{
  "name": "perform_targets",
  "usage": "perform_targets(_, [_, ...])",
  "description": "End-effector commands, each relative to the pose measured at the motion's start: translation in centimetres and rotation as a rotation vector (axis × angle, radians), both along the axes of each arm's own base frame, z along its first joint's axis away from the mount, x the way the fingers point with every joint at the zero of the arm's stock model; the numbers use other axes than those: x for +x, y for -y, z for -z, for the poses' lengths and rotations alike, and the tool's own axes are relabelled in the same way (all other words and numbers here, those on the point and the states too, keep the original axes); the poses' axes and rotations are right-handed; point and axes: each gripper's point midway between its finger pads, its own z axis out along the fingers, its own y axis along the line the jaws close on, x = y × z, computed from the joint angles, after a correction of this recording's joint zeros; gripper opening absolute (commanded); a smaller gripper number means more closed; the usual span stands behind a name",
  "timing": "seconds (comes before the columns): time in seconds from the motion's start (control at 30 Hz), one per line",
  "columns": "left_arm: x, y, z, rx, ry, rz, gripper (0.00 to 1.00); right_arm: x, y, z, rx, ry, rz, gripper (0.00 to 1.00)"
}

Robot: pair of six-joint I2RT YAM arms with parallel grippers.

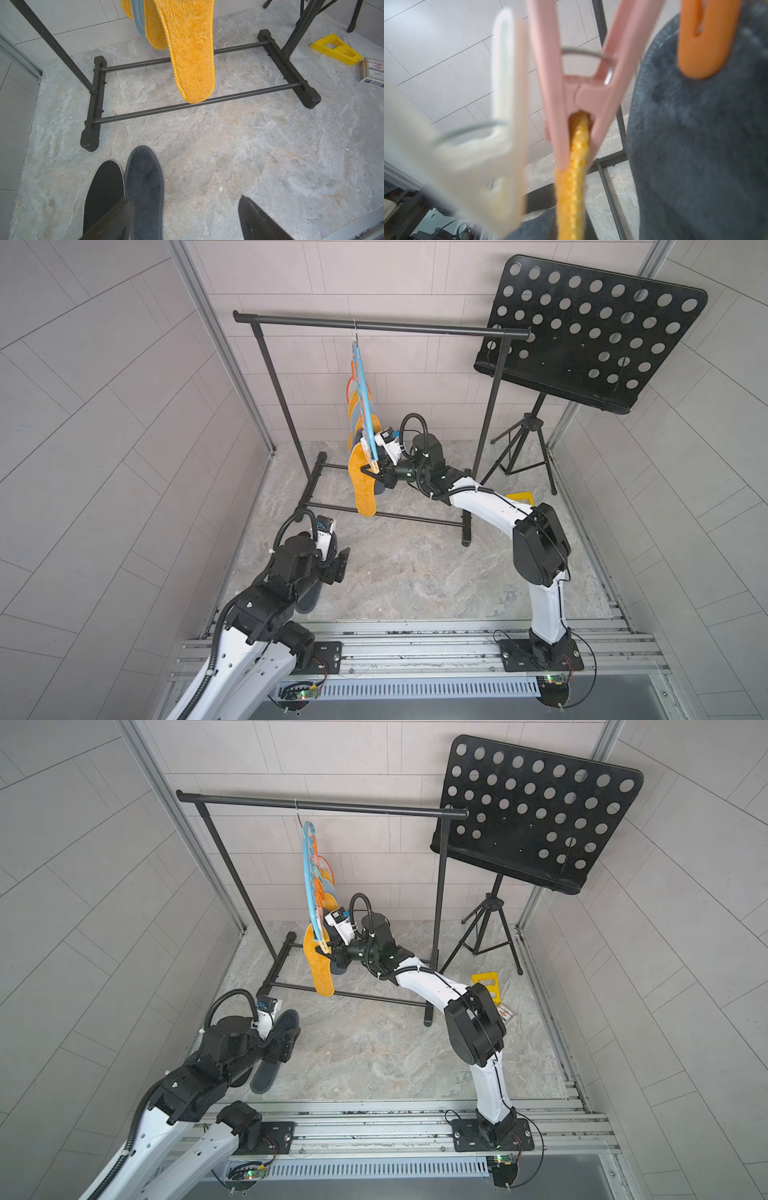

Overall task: Take the shoe insoles off the hanger
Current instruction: Remove the insole from the hanger, then open the clamp at the hanger.

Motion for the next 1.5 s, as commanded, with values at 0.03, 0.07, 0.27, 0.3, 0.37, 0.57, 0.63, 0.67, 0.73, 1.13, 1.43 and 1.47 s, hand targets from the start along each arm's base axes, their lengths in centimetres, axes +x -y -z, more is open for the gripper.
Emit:
perform_targets(0.03, [0.1, 0.2, 0.1, 0.003, 0.011, 0.010, 0.85, 0.0, -0.5, -0.2, 0.042, 0.004, -0.018, 0.00])
perform_targets(0.07, [0.1, 0.2, 0.1, 0.002, 0.010, 0.012, 0.85, -0.1, -0.5, -0.4, 0.051, 0.006, -0.029, 0.00])
perform_targets(0.27, [0.3, 1.9, -1.1, -0.043, -0.014, 0.083, 0.85, -1.4, -0.3, -0.9, 0.068, -0.039, -0.108, 0.00])
perform_targets(0.3, [0.6, 2.1, -1.5, -0.045, -0.017, 0.084, 0.84, -1.6, -0.1, -0.8, 0.064, -0.046, -0.117, 0.00])
perform_targets(0.37, [1.7, 2.6, -3.1, -0.058, -0.003, 0.085, 0.82, -2.3, 0.3, -0.6, 0.049, -0.049, -0.132, 0.00])
perform_targets(0.57, [6.6, 4.9, -9.0, -0.126, 0.104, 0.111, 0.82, -4.1, 1.3, -0.3, 0.027, -0.072, -0.203, 0.00])
perform_targets(0.63, [8.5, 5.8, -10.2, -0.138, 0.114, 0.125, 0.83, -4.4, 1.6, -0.5, 0.026, -0.076, -0.220, 0.00])
perform_targets(0.67, [9.5, 6.3, -11.0, -0.150, 0.120, 0.141, 0.83, -4.6, 1.8, -0.5, 0.026, -0.079, -0.227, 0.00])
perform_targets(0.73, [11.0, 7.1, -12.5, -0.189, 0.132, 0.164, 0.83, -4.8, 2.2, -0.7, 0.027, -0.082, -0.239, 0.00])
perform_targets(1.13, [16.1, 8.5, -13.9, -0.293, 0.119, 0.346, 0.69, -6.0, 3.4, -1.2, -0.004, -0.079, -0.277, 0.00])
perform_targets(1.43, [16.4, 11.4, -13.4, -0.347, 0.072, 0.610, 0.72, -6.2, 3.1, -1.1, 0.008, -0.108, -0.301, 0.00])
perform_targets(1.47, [16.6, 11.6, -13.4, -0.357, 0.065, 0.626, 0.72, -6.3, 3.1, -1.1, 0.010, -0.114, -0.304, 0.00])
